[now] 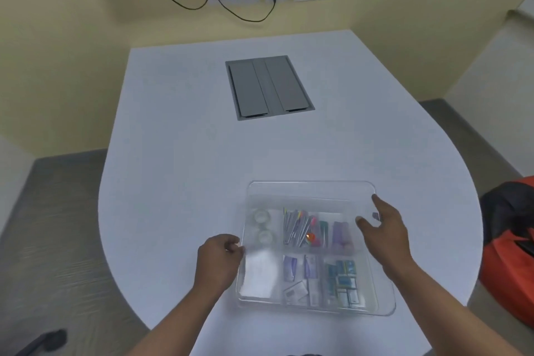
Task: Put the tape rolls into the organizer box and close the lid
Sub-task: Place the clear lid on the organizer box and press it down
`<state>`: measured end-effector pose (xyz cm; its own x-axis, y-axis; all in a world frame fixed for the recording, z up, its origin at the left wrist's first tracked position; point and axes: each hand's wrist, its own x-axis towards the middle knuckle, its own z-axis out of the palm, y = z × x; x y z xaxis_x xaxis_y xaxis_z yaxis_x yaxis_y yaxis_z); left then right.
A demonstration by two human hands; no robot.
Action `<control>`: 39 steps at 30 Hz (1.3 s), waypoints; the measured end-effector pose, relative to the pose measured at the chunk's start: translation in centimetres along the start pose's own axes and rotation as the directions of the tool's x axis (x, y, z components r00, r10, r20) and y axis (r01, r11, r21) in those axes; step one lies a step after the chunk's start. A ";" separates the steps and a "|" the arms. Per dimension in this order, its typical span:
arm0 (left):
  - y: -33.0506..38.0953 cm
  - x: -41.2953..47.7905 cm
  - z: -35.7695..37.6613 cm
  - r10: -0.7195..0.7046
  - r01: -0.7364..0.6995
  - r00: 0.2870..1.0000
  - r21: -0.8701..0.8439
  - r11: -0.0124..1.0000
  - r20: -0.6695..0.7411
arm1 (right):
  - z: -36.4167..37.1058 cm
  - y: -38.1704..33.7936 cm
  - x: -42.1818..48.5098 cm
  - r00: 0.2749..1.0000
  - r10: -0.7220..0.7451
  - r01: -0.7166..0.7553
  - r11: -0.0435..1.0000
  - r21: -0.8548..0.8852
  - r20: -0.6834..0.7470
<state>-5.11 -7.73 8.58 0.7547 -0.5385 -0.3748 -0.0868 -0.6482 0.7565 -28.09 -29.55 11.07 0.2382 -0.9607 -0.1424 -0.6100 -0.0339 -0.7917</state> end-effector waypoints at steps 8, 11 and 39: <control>-1.2 -0.1 0.6 0.020 -0.025 0.999 0.142 0.990 0.040 | 1.5 2.7 -0.2 0.979 0.078 -0.055 0.991 -0.125 0.187; -1.7 -0.1 0.9 0.040 -0.051 0.997 0.182 0.982 0.060 | 1.6 3.3 -0.1 0.966 0.093 -0.060 0.988 -0.143 0.242; 0.3 4.6 2.8 0.151 -0.539 0.808 0.609 0.582 0.569 | 1.4 2.6 4.9 0.752 0.111 0.465 0.609 -0.642 0.650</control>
<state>-3.48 -11.91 5.54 0.2264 -0.8398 -0.4934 -0.8532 -0.4153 0.3155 -27.48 -33.93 7.46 0.6026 -0.5475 -0.5806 -0.7462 -0.6445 -0.1666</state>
